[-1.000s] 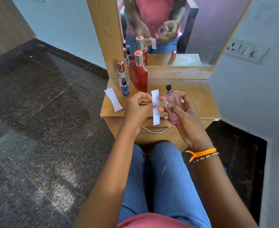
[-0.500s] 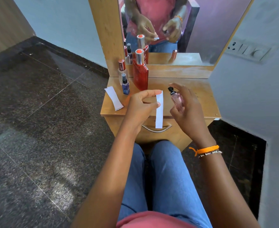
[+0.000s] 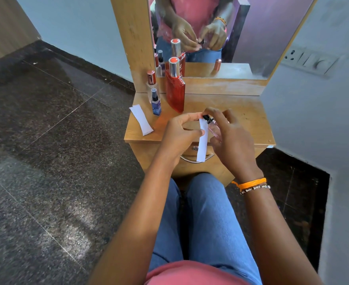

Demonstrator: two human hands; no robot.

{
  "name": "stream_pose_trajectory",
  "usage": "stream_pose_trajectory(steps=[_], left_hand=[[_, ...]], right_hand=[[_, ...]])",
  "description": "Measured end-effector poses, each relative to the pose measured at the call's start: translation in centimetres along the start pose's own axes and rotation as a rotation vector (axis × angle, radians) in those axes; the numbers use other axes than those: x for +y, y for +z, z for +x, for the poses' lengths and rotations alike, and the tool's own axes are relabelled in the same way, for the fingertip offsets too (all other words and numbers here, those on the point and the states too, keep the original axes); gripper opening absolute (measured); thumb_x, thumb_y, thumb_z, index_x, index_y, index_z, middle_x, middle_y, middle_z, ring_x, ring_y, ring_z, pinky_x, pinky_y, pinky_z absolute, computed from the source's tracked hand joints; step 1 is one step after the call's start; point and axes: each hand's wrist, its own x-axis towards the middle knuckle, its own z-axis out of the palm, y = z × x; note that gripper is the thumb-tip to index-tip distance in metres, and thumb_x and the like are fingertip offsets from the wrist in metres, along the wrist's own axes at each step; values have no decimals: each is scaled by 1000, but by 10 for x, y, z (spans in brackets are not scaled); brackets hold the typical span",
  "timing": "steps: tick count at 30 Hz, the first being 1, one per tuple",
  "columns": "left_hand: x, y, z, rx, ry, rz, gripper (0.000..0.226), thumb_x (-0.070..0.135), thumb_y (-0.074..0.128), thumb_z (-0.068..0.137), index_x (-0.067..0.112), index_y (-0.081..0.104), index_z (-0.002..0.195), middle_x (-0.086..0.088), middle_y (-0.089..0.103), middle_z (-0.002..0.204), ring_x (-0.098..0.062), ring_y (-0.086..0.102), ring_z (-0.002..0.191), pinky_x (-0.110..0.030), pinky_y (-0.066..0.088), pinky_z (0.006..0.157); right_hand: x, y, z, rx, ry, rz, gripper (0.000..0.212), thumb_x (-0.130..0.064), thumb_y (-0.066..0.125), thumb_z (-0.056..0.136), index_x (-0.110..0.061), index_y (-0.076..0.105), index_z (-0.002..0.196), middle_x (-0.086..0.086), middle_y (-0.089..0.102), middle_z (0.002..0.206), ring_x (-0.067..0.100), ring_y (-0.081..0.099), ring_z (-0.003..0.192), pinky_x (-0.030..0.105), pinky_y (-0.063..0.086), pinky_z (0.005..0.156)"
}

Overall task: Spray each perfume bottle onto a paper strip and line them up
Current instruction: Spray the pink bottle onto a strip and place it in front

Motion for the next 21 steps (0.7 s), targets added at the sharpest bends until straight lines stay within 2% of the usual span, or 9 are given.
stream_pose_trajectory(steps=[2,6,9,12,16,21], left_hand=[[-1,1,0,-3,-7,-4,43,-4,65,78,18,65,115,10,63,106,-5,55,102,-5,47,76],[-1,1,1,-12,2,1,44,-4,65,78,16,64,117,8,63,111,-1,53,105,6,39,67],[-2,0,1,-17,6,1,44,-3,65,78,16,64,117,5,64,116,-1,53,107,7,38,67],[-1,0,1,-20,4,-14,43,-5,64,78,16,64,116,7,63,112,4,52,101,6,38,65],[-2,-1,1,-29,-1,0,43,-4,64,78,19,65,114,9,63,113,-1,51,110,-1,41,72],[-4,-1,2,-24,-7,10,42,-3,64,78,20,66,113,7,63,118,-3,50,112,4,39,70]], right_hand=[[0,0,0,-10,-3,-22,63,-5,63,75,-34,45,128,2,49,108,18,41,69,26,34,50],[0,1,0,-14,2,-37,63,-4,63,74,-33,44,128,3,50,107,19,41,68,26,32,50],[-1,1,0,-15,1,-47,64,-5,65,74,-33,44,128,3,49,107,19,42,69,27,35,50],[-1,1,-1,-18,-6,-44,64,-4,65,75,-31,44,130,5,49,108,19,41,69,28,35,51],[1,1,-2,-19,-2,-51,66,-2,63,74,-29,44,131,6,50,109,20,41,68,28,34,52],[0,4,-2,11,14,14,61,-1,60,75,-30,44,127,5,49,108,23,45,66,29,35,49]])
